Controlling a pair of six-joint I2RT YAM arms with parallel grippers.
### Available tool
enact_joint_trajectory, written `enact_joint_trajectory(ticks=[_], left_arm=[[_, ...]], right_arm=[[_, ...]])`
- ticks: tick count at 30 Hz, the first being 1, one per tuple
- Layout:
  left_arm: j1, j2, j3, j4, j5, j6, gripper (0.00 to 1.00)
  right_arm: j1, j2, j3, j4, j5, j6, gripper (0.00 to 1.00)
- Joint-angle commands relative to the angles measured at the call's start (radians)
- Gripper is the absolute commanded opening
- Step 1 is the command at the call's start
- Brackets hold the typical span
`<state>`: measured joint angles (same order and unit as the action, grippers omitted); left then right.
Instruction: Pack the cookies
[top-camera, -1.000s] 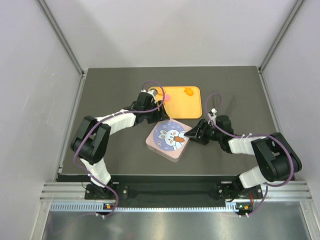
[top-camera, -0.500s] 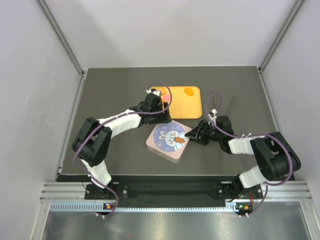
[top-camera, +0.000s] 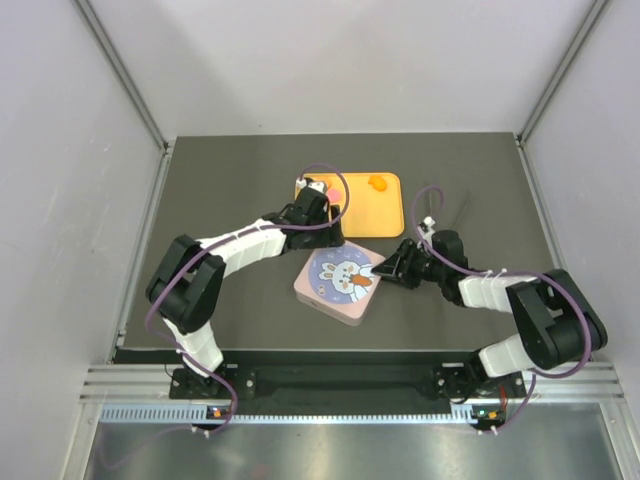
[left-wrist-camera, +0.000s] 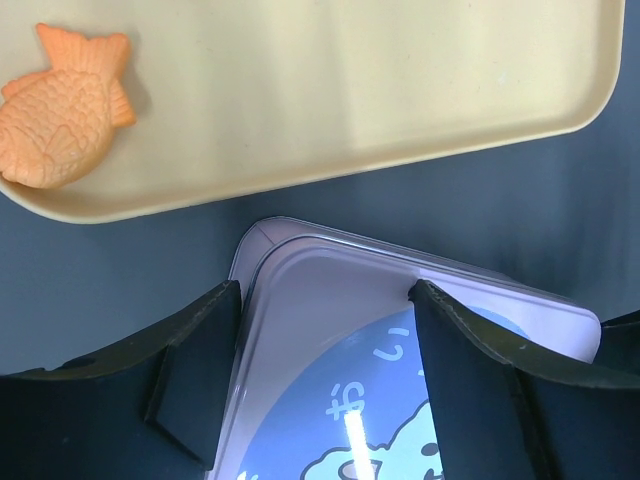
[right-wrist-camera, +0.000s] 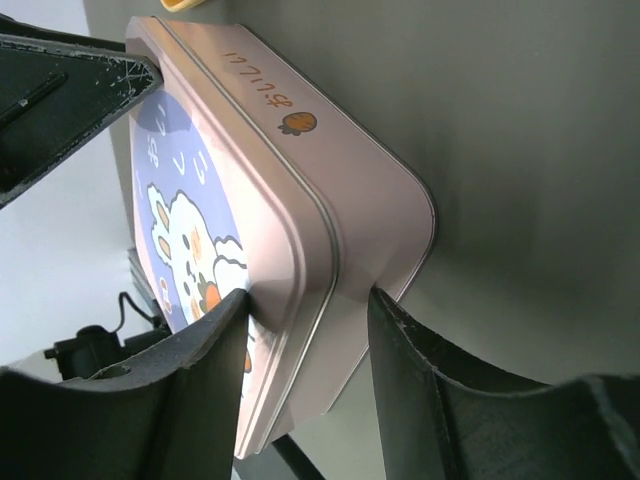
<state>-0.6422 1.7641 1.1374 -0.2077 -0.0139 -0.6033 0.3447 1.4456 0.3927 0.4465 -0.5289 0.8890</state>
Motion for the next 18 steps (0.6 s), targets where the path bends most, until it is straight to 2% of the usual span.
enact_joint_trajectory(ticks=[1,2,4,7,12,18], left_arm=[[-0.093,0.023,-0.064,-0.113,0.152,-0.021,0.72],[-0.083,0.02,-0.062,-0.111,0.158,-0.02,0.73],[-0.059,0.009,-0.059,-0.111,0.167,-0.016,0.73],[-0.04,-0.002,-0.05,-0.111,0.178,-0.01,0.74],[-0.01,-0.047,-0.082,-0.085,0.196,-0.012,0.75],[0.078,-0.142,-0.151,-0.007,0.298,0.0,0.76]], right_arm=[[0.022,-0.045,0.084,-0.112,0.121,-0.116,0.34],[0.022,-0.054,0.098,-0.165,0.127,-0.136,0.42],[0.022,-0.067,0.146,-0.212,0.136,-0.156,0.5],[0.022,-0.065,0.201,-0.273,0.13,-0.183,0.68],[0.023,-0.057,0.216,-0.284,0.121,-0.197,0.79],[0.023,-0.05,0.219,-0.292,0.125,-0.217,0.88]])
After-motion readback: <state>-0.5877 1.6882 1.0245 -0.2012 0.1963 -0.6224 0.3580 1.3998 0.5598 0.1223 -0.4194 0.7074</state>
